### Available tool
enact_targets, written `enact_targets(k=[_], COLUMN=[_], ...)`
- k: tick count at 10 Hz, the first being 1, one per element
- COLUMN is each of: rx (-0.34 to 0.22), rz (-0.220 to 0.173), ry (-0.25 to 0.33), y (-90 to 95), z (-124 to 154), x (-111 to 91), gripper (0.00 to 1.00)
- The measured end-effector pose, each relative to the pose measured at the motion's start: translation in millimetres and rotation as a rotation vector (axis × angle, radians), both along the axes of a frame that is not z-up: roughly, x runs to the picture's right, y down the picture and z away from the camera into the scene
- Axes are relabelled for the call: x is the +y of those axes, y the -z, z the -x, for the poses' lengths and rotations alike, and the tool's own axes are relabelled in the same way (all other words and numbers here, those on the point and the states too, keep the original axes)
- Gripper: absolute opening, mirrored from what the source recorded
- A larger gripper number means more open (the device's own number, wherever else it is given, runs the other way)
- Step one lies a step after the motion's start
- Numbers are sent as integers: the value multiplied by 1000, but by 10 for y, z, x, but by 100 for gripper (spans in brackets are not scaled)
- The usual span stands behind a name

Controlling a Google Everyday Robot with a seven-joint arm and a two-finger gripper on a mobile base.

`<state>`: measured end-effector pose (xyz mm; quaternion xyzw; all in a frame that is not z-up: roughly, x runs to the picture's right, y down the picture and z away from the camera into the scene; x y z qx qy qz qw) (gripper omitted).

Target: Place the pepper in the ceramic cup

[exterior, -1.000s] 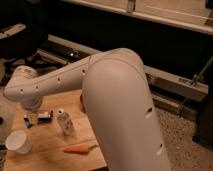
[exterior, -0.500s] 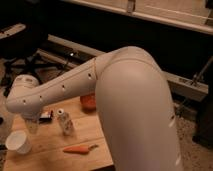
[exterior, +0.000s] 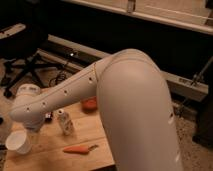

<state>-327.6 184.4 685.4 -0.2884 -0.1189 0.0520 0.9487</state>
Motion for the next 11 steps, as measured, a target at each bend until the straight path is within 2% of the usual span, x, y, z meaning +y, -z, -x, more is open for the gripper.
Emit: enact_targets(k=[3, 7, 9, 11], rx=[19, 42, 83, 141], rz=[39, 25, 40, 84], ry=[-10, -26, 15, 76], y=[-35, -81, -83, -84], z=[-161, -486, -644, -747], x=[224, 324, 441, 580], gripper=[80, 80, 80, 80])
